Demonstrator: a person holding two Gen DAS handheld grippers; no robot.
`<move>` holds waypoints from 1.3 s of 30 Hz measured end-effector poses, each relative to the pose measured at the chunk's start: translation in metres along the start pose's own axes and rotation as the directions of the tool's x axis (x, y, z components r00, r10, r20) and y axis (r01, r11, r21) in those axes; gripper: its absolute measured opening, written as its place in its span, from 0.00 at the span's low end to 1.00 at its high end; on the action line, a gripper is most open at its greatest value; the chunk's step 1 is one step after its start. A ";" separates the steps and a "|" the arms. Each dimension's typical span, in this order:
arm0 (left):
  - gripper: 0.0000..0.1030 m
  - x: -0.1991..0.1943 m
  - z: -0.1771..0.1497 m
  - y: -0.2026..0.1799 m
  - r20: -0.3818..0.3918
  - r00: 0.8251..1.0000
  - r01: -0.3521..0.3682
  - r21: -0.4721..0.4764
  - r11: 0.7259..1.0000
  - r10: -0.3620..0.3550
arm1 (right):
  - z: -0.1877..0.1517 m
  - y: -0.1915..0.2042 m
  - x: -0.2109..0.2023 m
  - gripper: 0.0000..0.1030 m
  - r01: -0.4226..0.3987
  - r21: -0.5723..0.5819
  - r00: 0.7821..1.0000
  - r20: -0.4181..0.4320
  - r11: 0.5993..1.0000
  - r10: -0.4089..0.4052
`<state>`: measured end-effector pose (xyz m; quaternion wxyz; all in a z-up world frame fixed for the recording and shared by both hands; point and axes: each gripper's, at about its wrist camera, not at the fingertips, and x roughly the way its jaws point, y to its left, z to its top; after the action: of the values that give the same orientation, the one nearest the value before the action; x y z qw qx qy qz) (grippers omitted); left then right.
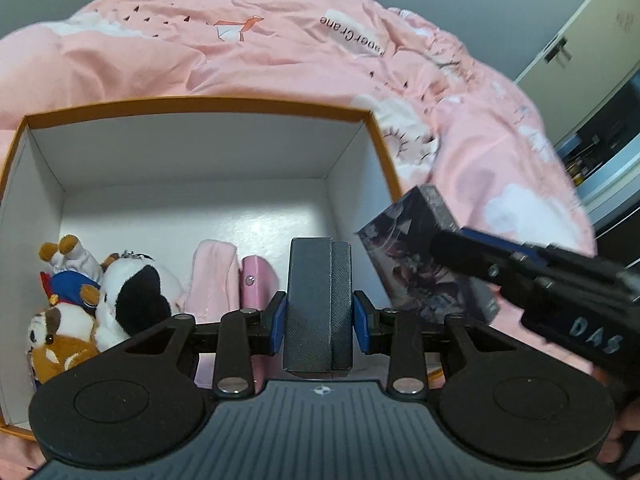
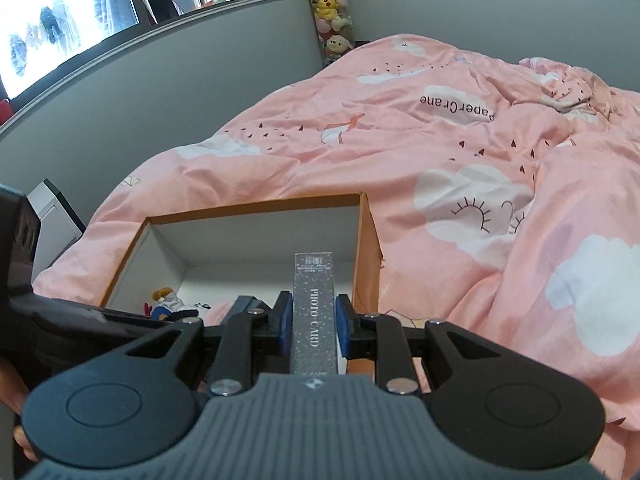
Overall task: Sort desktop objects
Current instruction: 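Lift the gray box and PHOTO CARD box up over the box rim, then lower the gray box and PHOTO CARD box into the box beside the wallet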
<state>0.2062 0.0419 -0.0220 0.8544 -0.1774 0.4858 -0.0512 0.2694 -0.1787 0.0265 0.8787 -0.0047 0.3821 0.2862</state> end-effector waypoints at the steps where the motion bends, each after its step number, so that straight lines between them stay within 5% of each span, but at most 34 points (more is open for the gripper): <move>1: 0.38 0.002 -0.002 -0.001 -0.003 1.000 -0.015 0.005 1.000 0.015 | -0.001 -0.001 0.001 0.23 -0.002 0.005 1.000 -0.004 1.000 0.002; 7: 0.38 0.008 -0.013 -0.008 0.017 0.995 -0.096 0.042 0.994 0.095 | -0.006 -0.002 0.011 0.23 -0.006 0.030 0.999 -0.032 1.000 0.007; 17: 0.39 0.017 -0.025 -0.009 -0.004 0.995 -0.095 0.076 0.993 0.095 | -0.012 0.007 0.030 0.23 0.002 0.011 0.996 -0.090 1.000 -0.001; 20: 0.52 0.013 -0.028 -0.009 0.004 0.998 -0.066 0.101 0.993 0.066 | -0.013 0.011 0.036 0.23 0.008 -0.002 0.994 -0.110 1.000 -0.008; 29: 0.56 -0.027 -0.033 -0.003 0.069 0.998 -0.007 0.192 0.981 -0.006 | -0.014 0.023 0.050 0.23 0.053 -0.067 0.983 -0.170 0.996 -0.064; 34: 0.63 -0.043 -0.031 0.029 0.136 0.988 -0.090 0.113 0.990 0.074 | -0.016 0.035 0.057 0.23 0.084 -0.129 0.974 -0.200 0.988 -0.108; 39: 0.60 -0.036 -0.024 0.062 0.066 0.997 0.038 0.002 0.999 -0.038 | -0.017 0.036 0.065 0.24 0.104 -0.141 0.961 -0.242 0.985 -0.136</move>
<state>0.1621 0.1032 -0.0259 0.8689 -0.1880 0.4537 -0.0618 0.2758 -0.1202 -0.0218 0.8370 -0.1198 0.4702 0.2531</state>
